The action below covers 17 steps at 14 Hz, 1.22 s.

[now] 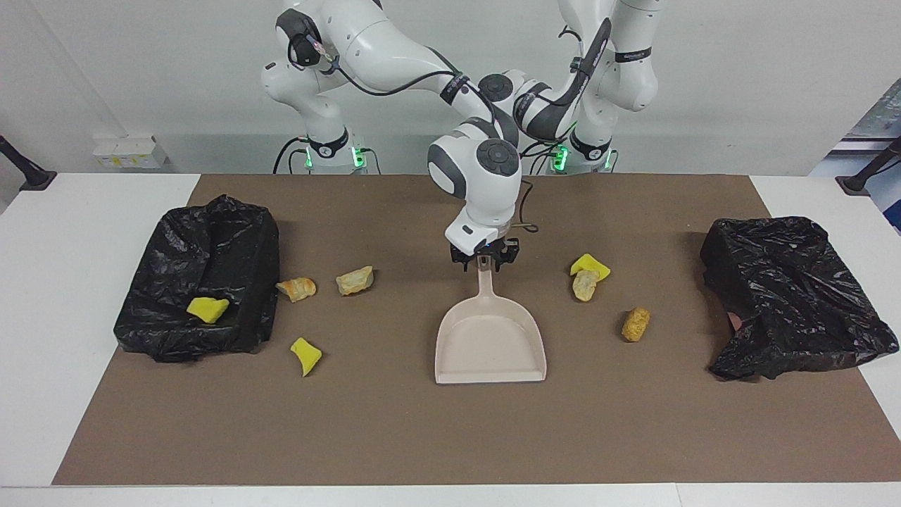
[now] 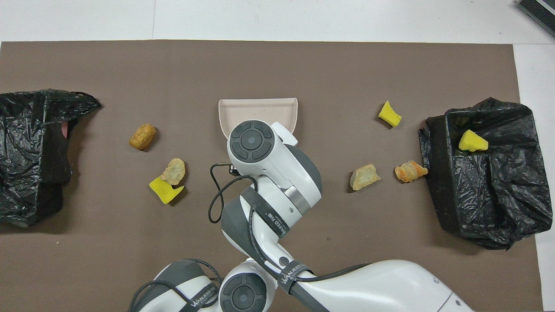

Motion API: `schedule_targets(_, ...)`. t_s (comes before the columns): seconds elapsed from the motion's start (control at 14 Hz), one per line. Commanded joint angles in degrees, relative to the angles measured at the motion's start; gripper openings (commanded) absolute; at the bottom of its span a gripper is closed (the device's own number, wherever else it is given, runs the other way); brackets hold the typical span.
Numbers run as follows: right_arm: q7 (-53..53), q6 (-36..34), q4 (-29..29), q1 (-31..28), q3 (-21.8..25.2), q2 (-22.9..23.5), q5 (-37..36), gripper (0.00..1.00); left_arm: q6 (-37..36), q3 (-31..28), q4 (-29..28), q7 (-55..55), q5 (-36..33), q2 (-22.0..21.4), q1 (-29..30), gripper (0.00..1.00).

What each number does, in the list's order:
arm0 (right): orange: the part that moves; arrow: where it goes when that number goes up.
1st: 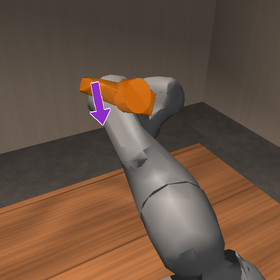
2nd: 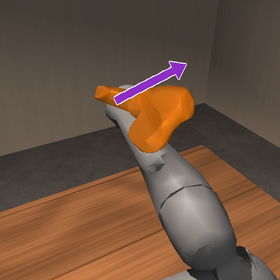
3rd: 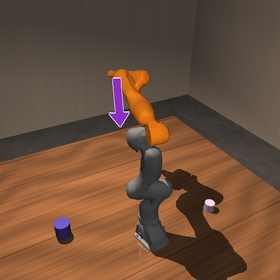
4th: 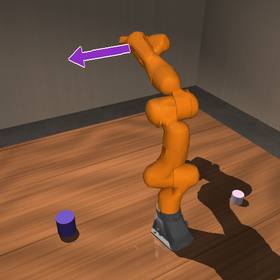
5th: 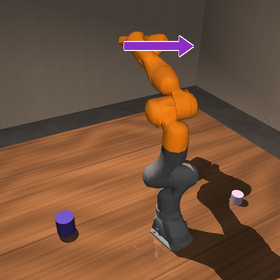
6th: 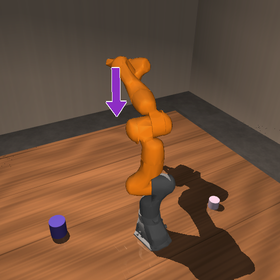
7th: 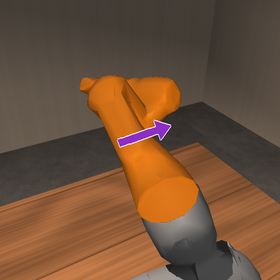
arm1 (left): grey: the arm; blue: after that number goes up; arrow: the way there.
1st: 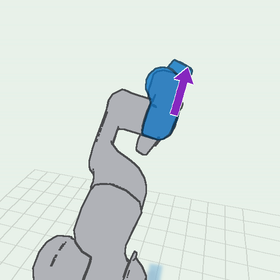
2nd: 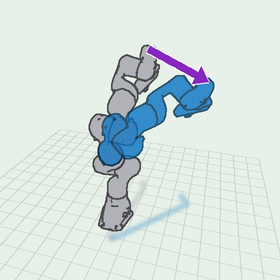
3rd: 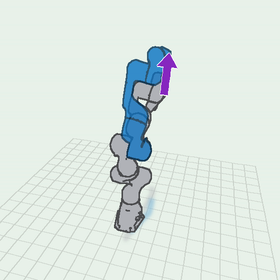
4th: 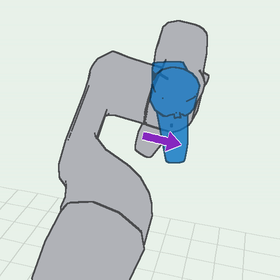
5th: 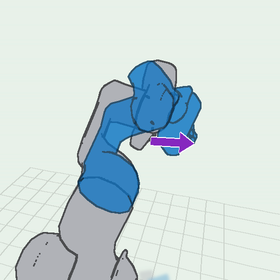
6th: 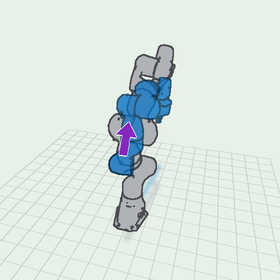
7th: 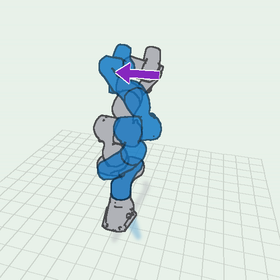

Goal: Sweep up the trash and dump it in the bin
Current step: 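Grasp the beige dustpan handle with the right gripper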

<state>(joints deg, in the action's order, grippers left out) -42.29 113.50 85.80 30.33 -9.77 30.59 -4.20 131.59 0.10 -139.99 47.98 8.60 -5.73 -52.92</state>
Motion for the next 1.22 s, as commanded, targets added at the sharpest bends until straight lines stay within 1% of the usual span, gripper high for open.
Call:
schedule_targets(0.0,-0.78,0.14,-1.25,0.07,-0.16,0.53,-0.46,0.25,-3.09,-0.01,-1.42,0.01,0.54,-2.09,1.33,0.0)
schedule_targets(0.07,-0.78,0.15,-0.38,0.34,-0.16,0.53,-0.2,0.09,-4.22,-0.01,-1.6,-0.08,0.36,-2.35,2.12,0.0)
schedule_targets(0.14,-0.61,0.15,0.67,0.51,-0.16,0.18,-0.37,0.02,-4.5,-0.01,-1.77,-0.08,-0.07,-2.44,2.99,0.0)
schedule_targets(0.22,-0.52,0.06,0.51,0.43,-0.16,0.17,-1.07,0.0,-4.67,-0.01,-2.21,-0.25,-0.25,-2.44,3.61,0.0)
schedule_targets(0.36,2.1,-0.55,0.07,-0.01,-0.16,-0.26,-1.25,0.0,-6.07,-0.02,-2.83,-0.34,-2.26,-2.97,5.19,0.0)
schedule_targets(0.57,9.73,-1.34,0.24,-1.85,0.19,-2.54,-1.34,0.0,-10.64,-0.01,-2.92,-3.14,-7.89,-3.67,6.42,0.0)
schedule_targets(0.65,14.2,-1.61,0.33,-2.21,0.28,-3.33,-1.34,0.0,-11.61,-0.19,-2.92,-4.9,-8.86,-3.76,6.86,0.0)
schedule_targets(0.79,28.68,-2.92,0.94,-4.13,0.28,-5.18,-1.34,0.0,-14.42,-0.01,-2.83,-10.95,-11.84,-4.81,10.1,0.0)
schedule_targets(0.86,34.32,-4.15,1.12,-4.93,0.37,-6.23,-1.42,0.0,-15.21,-0.19,-2.57,-13.33,-13.25,-5.34,11.17,0.0)
schedule_targets(1.0,45.48,-4.51,2.17,-6.95,0.37,-7.82,-2.73,0.0,-16.27,-0.19,-2.3,-18.16,-17.2,-5.34,14.15,0.0)
schedule_targets(1.15,55.69,-5.04,3.83,-7.3,0.37,-8.7,-6.07,0.0,-16.45,-0.19,-0.91,-23.7,-17.39,-5.6,19.67,0.0)
